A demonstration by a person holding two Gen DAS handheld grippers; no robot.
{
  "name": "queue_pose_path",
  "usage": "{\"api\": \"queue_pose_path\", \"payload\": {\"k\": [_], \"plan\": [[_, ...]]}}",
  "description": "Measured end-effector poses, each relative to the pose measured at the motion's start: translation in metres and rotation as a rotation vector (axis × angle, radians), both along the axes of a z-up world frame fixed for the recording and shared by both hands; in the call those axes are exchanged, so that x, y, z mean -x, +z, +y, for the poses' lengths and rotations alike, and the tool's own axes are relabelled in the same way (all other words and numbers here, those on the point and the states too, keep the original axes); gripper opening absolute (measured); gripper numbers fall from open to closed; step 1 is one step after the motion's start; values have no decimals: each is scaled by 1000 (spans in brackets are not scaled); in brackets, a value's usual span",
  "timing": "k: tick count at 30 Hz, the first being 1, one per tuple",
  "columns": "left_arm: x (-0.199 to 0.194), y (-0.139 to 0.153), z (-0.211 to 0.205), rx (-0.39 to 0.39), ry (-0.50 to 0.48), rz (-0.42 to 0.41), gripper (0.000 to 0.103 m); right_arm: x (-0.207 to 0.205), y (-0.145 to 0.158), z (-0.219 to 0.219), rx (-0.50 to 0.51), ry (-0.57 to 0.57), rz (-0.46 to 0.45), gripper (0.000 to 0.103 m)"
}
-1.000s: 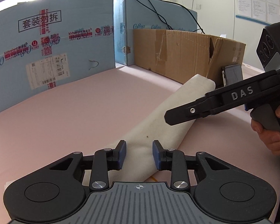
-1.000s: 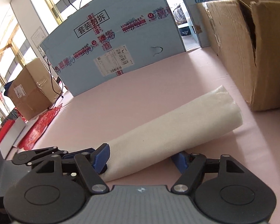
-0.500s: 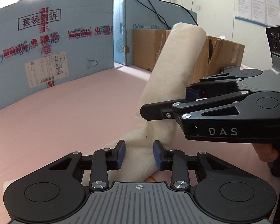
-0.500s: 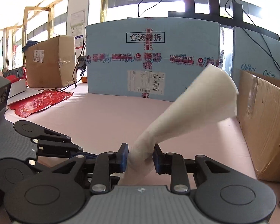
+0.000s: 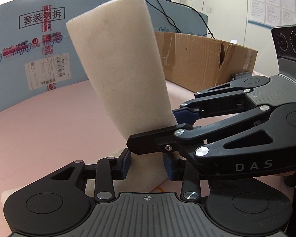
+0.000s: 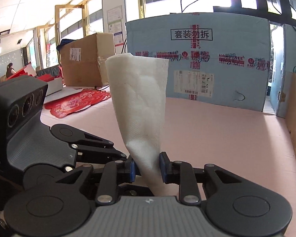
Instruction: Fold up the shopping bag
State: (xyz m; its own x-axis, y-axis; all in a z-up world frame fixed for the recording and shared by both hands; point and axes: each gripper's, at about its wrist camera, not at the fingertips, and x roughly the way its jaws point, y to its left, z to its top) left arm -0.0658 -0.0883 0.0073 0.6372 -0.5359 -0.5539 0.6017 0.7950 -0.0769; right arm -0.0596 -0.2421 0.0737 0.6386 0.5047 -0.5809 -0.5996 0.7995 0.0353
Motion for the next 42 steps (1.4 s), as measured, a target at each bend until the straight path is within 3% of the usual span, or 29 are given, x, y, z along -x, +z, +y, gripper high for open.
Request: {"api": "queue_pose_path", "payload": {"k": [2, 4, 11, 13, 15, 20, 22, 24, 25, 27, 29, 33, 35, 37, 40, 42], "plan": [[8, 6, 15, 23, 26, -13, 53, 1, 1, 0, 21, 5, -10, 18], [17, 10, 33, 53, 63, -15, 56, 4, 0, 3, 49, 18, -26, 18], [30, -5, 104, 398, 212, 152, 57, 21, -20, 34, 220, 123, -96, 21], [29, -6, 107, 435, 202, 154, 63, 30, -27, 43, 291, 166, -137, 23], [30, -5, 107, 460, 186, 143, 81, 39, -31, 48, 340, 198, -181, 25], [24, -4, 113, 491, 254, 151, 81, 54, -35, 52, 392, 253, -252, 26], [22, -3, 112, 450, 298, 140, 76, 56, -35, 52, 390, 260, -255, 29], [21, -1, 108, 372, 338, 122, 50, 55, -32, 49, 364, 260, -235, 41], [21, -1, 105, 340, 347, 116, 47, 54, -29, 47, 345, 261, -219, 45], [23, 0, 99, 267, 351, 93, 43, 52, -25, 41, 303, 272, -179, 69], [23, 0, 95, 214, 347, 78, 43, 52, -18, 29, 217, 290, -126, 72], [24, 1, 95, 180, 340, 66, 43, 46, -4, 4, 65, 239, -74, 72], [25, 2, 92, 143, 337, 53, 44, 36, -1, -7, -13, 198, -29, 68], [27, 3, 88, 111, 334, 39, 44, 19, -3, -15, -102, 176, 81, 60], [28, 4, 84, 63, 331, 26, 47, -1, -15, -18, -130, 117, 200, 35], [30, 5, 83, 14, 338, 9, 55, -7, -21, -21, -126, 76, 224, 22]]}}
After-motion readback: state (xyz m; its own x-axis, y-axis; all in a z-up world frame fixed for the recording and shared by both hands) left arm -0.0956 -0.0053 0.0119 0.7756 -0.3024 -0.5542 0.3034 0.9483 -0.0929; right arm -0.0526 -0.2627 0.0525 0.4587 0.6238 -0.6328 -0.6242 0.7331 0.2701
